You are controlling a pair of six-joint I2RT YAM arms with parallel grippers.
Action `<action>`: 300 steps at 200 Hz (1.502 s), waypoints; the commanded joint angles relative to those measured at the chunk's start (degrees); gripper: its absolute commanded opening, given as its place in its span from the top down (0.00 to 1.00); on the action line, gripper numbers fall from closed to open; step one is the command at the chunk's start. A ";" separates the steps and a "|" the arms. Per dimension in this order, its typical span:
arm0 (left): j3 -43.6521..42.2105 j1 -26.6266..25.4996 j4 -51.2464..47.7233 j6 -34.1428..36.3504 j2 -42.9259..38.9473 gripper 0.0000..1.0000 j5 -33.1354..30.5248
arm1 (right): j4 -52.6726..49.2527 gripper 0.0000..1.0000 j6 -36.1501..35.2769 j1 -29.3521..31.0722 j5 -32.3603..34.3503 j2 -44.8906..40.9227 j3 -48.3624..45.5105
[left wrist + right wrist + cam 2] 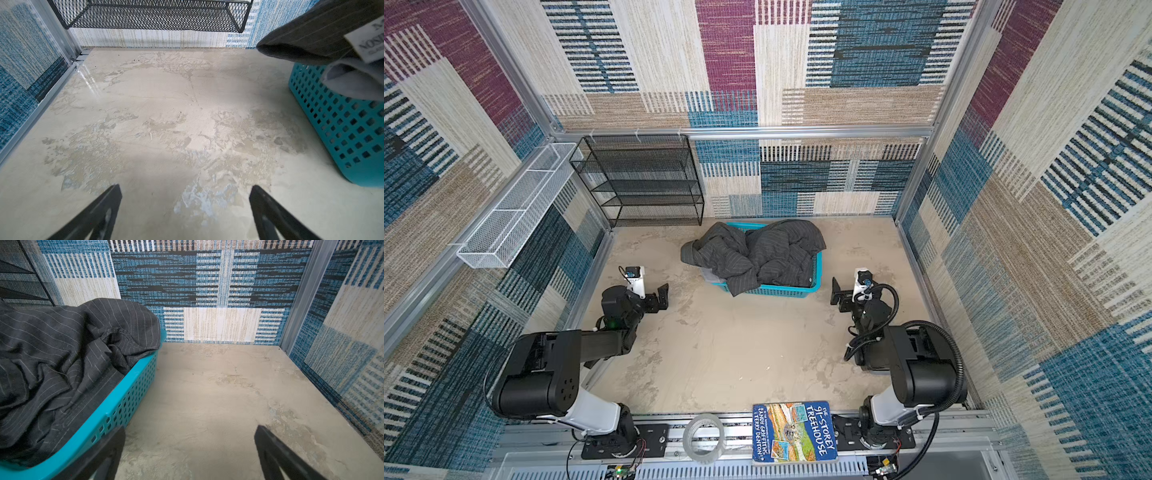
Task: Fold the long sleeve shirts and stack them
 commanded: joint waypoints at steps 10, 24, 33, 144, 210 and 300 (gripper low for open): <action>0.32 -0.03 -0.63 -0.64 -0.05 0.01 -0.57 | 1.17 0.00 -0.13 0.03 -0.31 -0.15 -0.05; 0.32 0.01 -0.62 -0.64 -0.07 0.00 -0.57 | 1.15 0.00 -0.06 0.03 -0.32 -0.22 -0.05; 0.33 0.02 -0.65 -0.64 -0.11 0.01 -0.57 | 1.27 0.00 -0.11 -0.02 -0.31 -0.18 -0.05; 0.31 -0.12 -0.62 -0.47 -0.09 0.01 -0.39 | 1.25 0.00 -0.13 0.02 -0.34 -0.22 -0.10; 0.36 -0.02 -0.67 -0.47 -0.01 0.00 -0.25 | 1.46 0.00 0.03 0.03 -0.30 -0.39 -0.31; 8.68 1.92 -46.25 -38.15 -48.01 0.01 -10.34 | -61.41 0.00 22.61 -0.15 7.08 -18.34 26.25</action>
